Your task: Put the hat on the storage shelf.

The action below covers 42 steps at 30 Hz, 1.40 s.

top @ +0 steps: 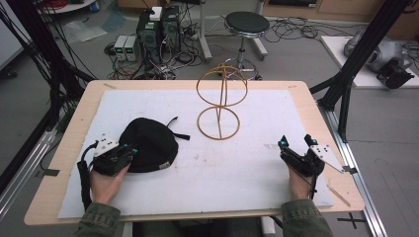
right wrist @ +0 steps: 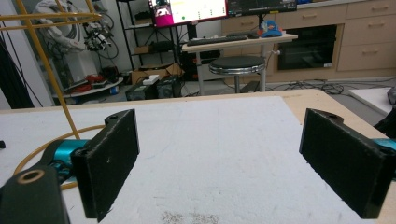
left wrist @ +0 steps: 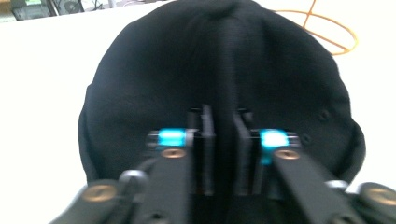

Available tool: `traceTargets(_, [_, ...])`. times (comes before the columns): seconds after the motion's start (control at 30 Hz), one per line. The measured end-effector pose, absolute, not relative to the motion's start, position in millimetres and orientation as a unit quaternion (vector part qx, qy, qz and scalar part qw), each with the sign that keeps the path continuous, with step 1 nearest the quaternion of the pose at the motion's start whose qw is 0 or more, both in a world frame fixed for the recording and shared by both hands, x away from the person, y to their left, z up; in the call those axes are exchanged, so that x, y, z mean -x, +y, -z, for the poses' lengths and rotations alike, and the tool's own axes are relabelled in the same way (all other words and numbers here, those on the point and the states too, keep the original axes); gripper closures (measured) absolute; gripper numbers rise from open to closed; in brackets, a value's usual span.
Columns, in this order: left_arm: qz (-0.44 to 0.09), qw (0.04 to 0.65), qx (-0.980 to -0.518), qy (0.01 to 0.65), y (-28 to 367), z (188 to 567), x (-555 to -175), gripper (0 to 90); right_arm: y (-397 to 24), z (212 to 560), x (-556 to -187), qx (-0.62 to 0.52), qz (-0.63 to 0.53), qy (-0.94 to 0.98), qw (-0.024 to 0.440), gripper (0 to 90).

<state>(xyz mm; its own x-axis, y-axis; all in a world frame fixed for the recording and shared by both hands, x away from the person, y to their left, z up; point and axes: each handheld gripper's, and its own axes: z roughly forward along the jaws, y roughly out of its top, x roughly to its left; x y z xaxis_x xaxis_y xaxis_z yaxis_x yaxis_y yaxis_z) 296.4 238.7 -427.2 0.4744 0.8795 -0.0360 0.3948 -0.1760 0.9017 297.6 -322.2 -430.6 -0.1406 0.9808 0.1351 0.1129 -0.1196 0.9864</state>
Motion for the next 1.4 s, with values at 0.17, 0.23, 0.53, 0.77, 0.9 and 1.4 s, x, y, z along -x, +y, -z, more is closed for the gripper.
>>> traceTargets(0.17, [-0.258, 0.467, -0.724, 0.437, 239.4, 426.8, -295.5, 87.7, -322.6, 430.9, -298.3, -0.517, -0.54, 0.528, 0.403, 11.2])
traceTargets(0.23, [-0.26, 0.469, -0.723, 0.435, 239.0, 426.6, -295.0, 87.8, -322.2, 430.8, -298.0, -0.52, -0.541, 0.527, 0.399, 11.1])
traceTargets(0.53, [-0.262, 0.471, -0.727, 0.426, 239.4, 425.1, -292.9, 87.9, -322.4, 431.0, -298.8, -0.519, -0.54, 0.528, 0.401, 11.2])
traceTargets(0.77, [-0.264, 0.475, -0.725, 0.422, 239.1, 422.6, -291.7, 87.9, -322.3, 431.1, -298.9, -0.519, -0.541, 0.527, 0.4, 11.3])
traceTargets(0.9, [-0.268, 0.486, -0.716, 0.424, 240.3, 419.8, -290.3, 87.8, -322.5, 431.1, -299.1, -0.519, -0.542, 0.527, 0.399, 11.3])
traceTargets(1.4, [-0.302, 0.565, -0.663, 0.387, 240.8, 379.3, -278.5, 87.8, -318.6, 430.2, -300.0, -0.512, -0.547, 0.533, 0.393, 11.3])
